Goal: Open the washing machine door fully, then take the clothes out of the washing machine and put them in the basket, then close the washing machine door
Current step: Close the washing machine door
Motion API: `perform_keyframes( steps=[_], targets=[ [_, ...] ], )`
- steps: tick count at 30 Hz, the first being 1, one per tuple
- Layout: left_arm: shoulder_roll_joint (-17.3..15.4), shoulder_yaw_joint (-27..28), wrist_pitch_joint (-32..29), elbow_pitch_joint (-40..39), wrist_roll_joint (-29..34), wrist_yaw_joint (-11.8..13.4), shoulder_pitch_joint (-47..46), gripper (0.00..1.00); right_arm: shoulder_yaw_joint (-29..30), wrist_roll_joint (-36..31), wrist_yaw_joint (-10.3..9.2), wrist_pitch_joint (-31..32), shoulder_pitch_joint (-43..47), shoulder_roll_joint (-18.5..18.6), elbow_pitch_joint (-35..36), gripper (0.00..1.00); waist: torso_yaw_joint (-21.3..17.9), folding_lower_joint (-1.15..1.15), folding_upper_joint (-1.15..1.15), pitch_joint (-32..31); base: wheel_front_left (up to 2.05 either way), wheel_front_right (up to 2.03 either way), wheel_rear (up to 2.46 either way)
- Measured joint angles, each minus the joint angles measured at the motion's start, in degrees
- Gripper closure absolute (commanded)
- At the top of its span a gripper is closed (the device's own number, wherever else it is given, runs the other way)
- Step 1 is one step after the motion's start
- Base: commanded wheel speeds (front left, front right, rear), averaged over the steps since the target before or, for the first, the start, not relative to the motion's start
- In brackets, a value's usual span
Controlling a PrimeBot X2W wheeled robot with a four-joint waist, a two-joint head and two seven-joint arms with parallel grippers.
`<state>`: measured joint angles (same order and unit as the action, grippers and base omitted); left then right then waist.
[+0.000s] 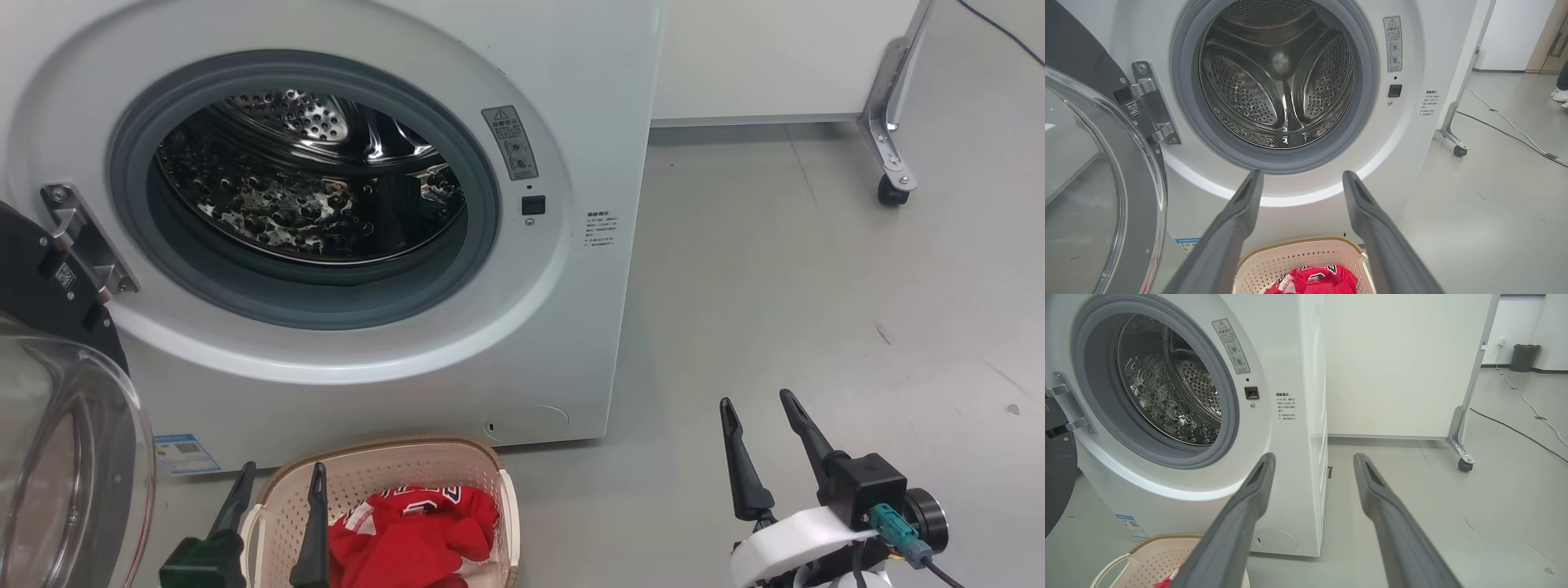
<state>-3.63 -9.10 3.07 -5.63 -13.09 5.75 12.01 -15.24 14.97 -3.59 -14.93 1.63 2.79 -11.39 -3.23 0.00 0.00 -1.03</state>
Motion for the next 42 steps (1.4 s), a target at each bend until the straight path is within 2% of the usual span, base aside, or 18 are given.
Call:
perform_keyframes(
  steps=[20,42],
  targets=[
    [-0.02,-0.11,-1.77,-2.26,0.34,0.10,0.63,0.00,0.12,-0.01,0.21,0.00,0.01,-0.01,0.09,0.00,-0.05,0.00,0.00,0.41,-0.79,0.85,-0.06],
    [-0.02,-0.33,-2.52,-3.69,0.57,0.26,0.96,0.00,0.31,-0.07,0.25,0.00,0.00,-0.02,0.15,0.00,-0.01,0.00,0.00,0.86,-1.18,1.18,0.00]
  ],
)
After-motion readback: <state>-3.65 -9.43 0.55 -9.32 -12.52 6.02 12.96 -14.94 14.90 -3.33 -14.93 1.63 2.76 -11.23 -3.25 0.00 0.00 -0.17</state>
